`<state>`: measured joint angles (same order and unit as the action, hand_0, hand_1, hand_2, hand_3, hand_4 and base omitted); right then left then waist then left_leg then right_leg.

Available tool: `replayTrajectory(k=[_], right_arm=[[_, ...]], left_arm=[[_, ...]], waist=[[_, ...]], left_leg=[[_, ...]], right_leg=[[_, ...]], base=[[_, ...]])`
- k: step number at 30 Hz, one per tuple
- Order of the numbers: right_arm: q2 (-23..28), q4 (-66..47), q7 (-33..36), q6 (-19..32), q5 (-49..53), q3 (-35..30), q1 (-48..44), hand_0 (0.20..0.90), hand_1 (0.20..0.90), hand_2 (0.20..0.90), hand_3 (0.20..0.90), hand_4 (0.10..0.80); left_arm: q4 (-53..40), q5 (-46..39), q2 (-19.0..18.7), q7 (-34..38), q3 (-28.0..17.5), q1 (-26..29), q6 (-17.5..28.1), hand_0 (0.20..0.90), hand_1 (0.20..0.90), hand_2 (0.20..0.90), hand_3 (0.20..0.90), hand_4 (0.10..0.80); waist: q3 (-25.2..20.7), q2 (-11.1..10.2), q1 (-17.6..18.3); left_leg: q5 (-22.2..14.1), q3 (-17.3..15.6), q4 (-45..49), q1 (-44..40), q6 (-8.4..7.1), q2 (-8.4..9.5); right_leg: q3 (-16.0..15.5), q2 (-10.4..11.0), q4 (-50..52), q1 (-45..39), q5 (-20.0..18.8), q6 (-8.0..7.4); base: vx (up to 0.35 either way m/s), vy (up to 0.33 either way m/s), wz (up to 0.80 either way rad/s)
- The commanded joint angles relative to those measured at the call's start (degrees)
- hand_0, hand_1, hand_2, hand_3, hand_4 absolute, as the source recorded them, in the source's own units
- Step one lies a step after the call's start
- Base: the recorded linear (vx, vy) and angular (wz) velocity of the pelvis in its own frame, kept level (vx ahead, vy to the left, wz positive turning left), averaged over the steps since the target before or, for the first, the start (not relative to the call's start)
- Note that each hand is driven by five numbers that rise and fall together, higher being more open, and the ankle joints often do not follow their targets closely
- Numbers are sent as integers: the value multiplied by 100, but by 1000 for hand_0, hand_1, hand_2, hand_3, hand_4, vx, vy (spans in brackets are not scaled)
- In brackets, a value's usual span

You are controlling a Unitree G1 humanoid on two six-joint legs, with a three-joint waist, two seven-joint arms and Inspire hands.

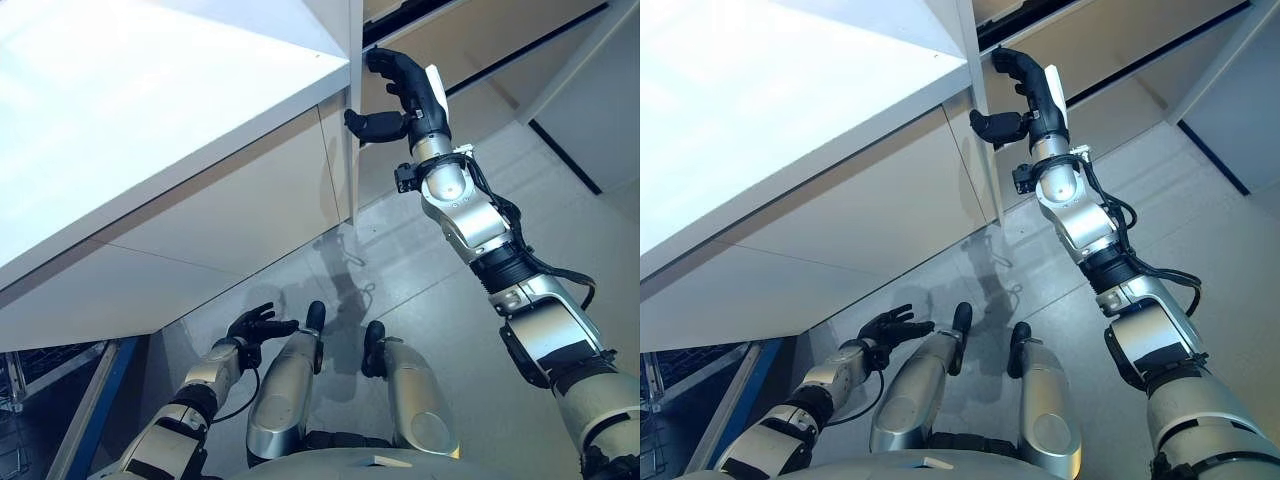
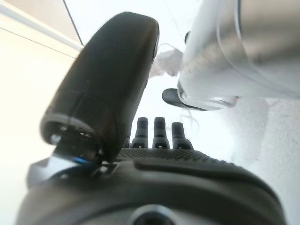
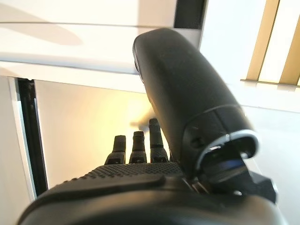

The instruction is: Put drinks into fridge and close the fridge

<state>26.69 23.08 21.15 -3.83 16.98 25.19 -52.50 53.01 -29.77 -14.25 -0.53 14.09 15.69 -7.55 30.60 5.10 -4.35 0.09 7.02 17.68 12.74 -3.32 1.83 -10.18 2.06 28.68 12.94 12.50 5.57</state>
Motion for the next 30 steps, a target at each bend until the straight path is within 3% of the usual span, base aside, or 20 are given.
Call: replayTrajectory(k=[1,6,11,12,17,21,27,30], right_arm=[[-135,-424,438,1038,247,-467,-703,900,900,900,900,800],[-16,-723,286,1078,334,-1000,635,900,900,900,900,800],[-175,-1107,-462,1341,283,-1648,3117,900,900,900,900,800],[-258,-1087,-739,1330,273,-1876,3874,900,900,900,900,800],[-680,-324,-1062,1154,326,-2333,5303,900,900,900,900,800],[-728,610,-1104,781,330,-2346,5732,900,900,900,900,800],[-909,2917,-1480,1257,35,-2358,5760,900,900,900,900,800],[-1024,3867,-1923,896,-251,-2136,5734,900,900,900,900,800]], left_arm=[[-8,-38,-151,-19,237,-407,212,900,900,900,900,800],[-100,1,-102,183,65,-736,89,900,900,900,900,800],[-261,115,-15,199,-330,-1417,158,900,900,900,900,800],[-360,257,4,136,-444,-1645,197,900,900,900,900,800],[-439,259,-39,-263,-793,-2052,337,900,900,900,900,800],[-249,202,-104,-320,-968,-2148,333,900,900,900,900,800],[615,174,-155,-884,-1004,-1994,852,900,900,900,900,800],[969,411,-116,-1073,-802,-1875,962,900,900,900,900,800]], waist=[[-870,-340,-109],[-1274,-532,87],[-1842,-624,393],[-1989,-631,476],[-2276,-665,712],[-2385,-716,777],[-2431,-721,737],[-2414,-710,700]], left_leg=[[-598,-559,108,-305,582,283],[-543,-656,-383,-757,557,248],[-432,-860,-1070,-1288,573,170],[-424,-930,-1241,-1419,582,145],[-390,-1093,-1631,-1750,590,110],[-372,-1155,-1778,-1846,575,99],[-315,-1105,-1946,-1941,575,83],[-311,-1069,-1938,-1928,589,90]], right_leg=[[210,45,-1106,-552,-660,-243],[331,13,-1697,-972,-833,-400],[521,-30,-2271,-1312,-1062,-602],[575,-48,-2391,-1377,-1099,-650],[693,-128,-2687,-1578,-1198,-734],[745,-173,-2847,-1652,-1266,-777],[749,-228,-2891,-1744,-1250,-755],[736,-237,-2859,-1748,-1224,-738]], base=[[29,54,6],[47,38,1],[55,78,-16],[-5,75,-20],[-22,37,-26],[-67,-11,-21],[-35,-11,-6],[-40,-2,-2]])
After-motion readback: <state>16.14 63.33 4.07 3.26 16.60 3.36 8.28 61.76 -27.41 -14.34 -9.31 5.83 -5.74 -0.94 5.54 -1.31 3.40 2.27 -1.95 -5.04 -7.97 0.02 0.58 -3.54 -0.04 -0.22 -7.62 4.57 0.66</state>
